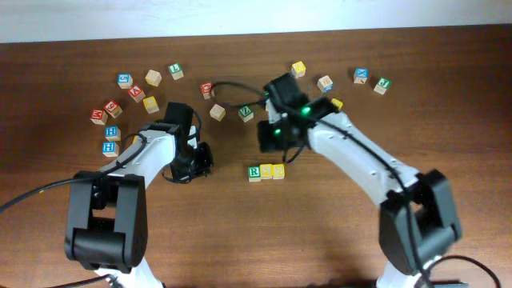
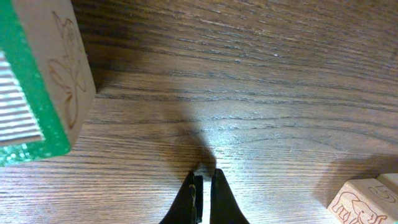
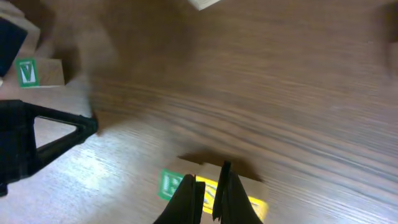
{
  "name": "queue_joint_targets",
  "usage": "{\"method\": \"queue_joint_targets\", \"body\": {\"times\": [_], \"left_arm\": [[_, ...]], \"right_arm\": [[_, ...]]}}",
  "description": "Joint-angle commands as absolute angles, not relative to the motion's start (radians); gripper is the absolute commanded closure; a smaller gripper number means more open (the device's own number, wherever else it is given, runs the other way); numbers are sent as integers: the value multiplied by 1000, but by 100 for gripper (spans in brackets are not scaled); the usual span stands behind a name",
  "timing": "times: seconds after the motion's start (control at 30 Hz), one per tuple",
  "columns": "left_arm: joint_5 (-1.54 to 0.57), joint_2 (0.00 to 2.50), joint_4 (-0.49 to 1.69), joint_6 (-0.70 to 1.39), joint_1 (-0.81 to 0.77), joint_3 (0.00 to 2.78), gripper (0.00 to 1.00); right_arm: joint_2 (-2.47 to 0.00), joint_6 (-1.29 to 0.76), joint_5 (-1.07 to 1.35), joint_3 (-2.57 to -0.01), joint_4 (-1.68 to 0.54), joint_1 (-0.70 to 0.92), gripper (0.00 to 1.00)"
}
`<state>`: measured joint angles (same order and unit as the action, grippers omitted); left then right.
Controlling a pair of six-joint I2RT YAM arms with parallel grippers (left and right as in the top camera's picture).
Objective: Spell out RSS
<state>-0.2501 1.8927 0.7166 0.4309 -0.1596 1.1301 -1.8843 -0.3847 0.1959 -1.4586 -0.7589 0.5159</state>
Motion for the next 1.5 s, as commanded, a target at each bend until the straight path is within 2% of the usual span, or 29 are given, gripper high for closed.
{"method": "queue_joint_targets", "body": {"times": [0.0, 0.33, 1.47], "left_arm": [[-239, 1884, 731, 441, -136, 1148, 100], [-238, 1884, 772, 440, -75, 1147, 100], [-239, 1884, 772, 429, -76, 1147, 100]], "right_arm": [[-1961, -408, 190, -1475, -736, 543, 96], [-2022, -409, 189, -1475, -741, 543, 96], [-2085, -428, 191, -1474, -743, 551, 96]]}}
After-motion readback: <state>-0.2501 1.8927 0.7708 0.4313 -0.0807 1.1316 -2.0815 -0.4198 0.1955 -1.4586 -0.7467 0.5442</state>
